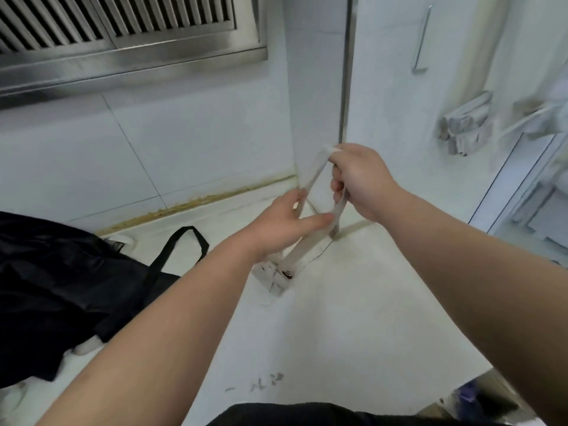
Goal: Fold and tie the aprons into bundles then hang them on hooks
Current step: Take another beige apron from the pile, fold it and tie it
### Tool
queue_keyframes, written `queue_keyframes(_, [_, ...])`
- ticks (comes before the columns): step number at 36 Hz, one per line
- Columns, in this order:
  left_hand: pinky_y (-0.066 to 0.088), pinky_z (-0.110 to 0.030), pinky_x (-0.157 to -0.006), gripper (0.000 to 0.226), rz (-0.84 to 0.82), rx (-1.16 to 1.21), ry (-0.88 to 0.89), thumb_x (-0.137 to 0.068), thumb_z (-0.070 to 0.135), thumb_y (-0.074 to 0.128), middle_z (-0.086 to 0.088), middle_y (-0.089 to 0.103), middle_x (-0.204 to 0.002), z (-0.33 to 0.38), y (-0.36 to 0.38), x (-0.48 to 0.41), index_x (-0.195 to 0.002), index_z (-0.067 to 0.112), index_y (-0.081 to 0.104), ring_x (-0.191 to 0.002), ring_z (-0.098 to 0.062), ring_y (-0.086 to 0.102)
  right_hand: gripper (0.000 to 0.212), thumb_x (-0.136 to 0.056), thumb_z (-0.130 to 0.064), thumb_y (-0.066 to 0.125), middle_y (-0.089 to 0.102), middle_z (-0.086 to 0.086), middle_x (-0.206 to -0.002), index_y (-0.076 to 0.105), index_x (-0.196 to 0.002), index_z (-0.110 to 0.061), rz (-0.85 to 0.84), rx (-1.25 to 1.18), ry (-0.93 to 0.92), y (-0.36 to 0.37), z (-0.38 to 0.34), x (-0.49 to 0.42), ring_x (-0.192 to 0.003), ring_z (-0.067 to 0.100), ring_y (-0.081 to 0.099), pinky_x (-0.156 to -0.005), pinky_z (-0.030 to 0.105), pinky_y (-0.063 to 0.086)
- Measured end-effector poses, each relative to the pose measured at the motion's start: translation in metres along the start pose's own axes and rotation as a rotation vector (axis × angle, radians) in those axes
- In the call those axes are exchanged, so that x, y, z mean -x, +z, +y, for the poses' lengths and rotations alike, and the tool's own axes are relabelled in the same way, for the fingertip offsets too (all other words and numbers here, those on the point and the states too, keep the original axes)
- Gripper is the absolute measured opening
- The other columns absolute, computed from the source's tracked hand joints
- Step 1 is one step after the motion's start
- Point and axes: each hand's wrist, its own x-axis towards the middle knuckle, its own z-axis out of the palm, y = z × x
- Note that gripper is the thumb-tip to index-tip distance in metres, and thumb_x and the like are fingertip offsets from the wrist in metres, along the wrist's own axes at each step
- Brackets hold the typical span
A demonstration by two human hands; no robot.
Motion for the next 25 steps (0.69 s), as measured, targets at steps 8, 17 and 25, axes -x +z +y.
queue_keyframes(8, [0.039, -0.02, -0.067, 0.014, 0.165, 0.228, 0.128, -0.095, 0.018, 0.056, 0.007, 0.06, -0.076, 0.069, 0.075, -0.052, -0.081, 0.021, 0.055, -0.069, -0.005, 0.055, 0.028, -0.088, -0.014, 0.053, 0.034, 0.002, -0.053, 0.047, -0.061, -0.017, -0.084, 0.115, -0.002, -0.11, -0.025, -0.022, -0.046, 0.016, 0.033, -0.04, 0.02, 0.021])
queue_keyframes(17, [0.051, -0.032, -0.069, 0.017, 0.118, 0.662, 0.134, -0.096, 0.013, 0.045, -0.007, 0.059, -0.068, 0.158, 0.137, -0.09, -0.082, 0.005, 0.052, -0.056, -0.02, 0.058, 0.016, -0.085, -0.011, 0.049, 0.031, 0.001, -0.051, 0.046, -0.07, -0.015, 0.079, 0.155, 0.051, -0.228, -0.037, -0.039, -0.044, 0.016, 0.026, -0.04, 0.018, 0.017])
queue_keyframes(25, [0.045, -0.03, -0.065, 0.024, 0.08, 0.607, 0.301, -0.099, 0.023, 0.051, 0.006, 0.047, -0.055, 0.233, 0.17, -0.114, -0.078, 0.013, 0.055, -0.045, -0.01, 0.043, 0.013, -0.088, -0.014, 0.052, 0.043, 0.002, -0.053, 0.052, -0.075, -0.012, 0.118, 0.128, -0.073, -0.286, -0.079, -0.045, -0.048, 0.016, 0.038, -0.042, 0.02, 0.028])
